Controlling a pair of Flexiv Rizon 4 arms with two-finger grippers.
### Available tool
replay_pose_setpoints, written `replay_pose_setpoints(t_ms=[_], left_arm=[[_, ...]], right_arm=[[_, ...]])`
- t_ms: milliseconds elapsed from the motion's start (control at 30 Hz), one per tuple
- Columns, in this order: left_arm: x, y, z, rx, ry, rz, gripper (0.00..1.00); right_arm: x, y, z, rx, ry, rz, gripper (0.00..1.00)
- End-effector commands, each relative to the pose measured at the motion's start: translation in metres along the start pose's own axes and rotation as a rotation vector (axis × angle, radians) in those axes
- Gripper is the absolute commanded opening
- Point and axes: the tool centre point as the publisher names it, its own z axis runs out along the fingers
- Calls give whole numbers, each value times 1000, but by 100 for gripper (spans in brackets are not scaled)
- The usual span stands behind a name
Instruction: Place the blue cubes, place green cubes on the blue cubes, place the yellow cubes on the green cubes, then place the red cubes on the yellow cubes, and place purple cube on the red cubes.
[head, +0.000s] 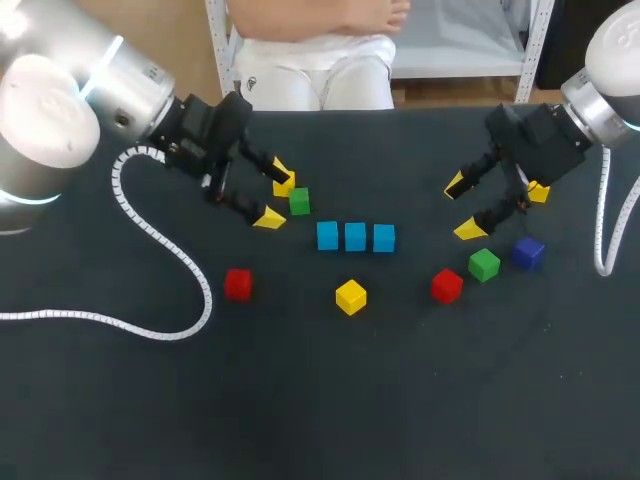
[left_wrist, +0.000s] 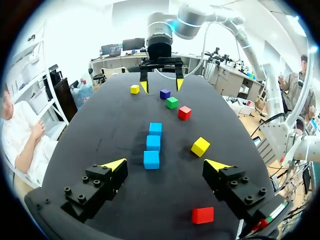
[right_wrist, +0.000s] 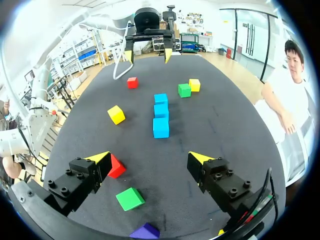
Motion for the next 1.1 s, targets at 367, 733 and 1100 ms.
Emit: replay_pose_setpoints(t_ms=[367,733,1100], left_arm=[[0,2,0,5,3,-1,100],[0,2,0,5,3,-1,100],[0,2,0,5,3,-1,100]], right_arm=[[-2,19,-7,70,174,-106,100],[24,46,-22,64,359,-188,100],[61,52,-30,-4,364,-322,100]])
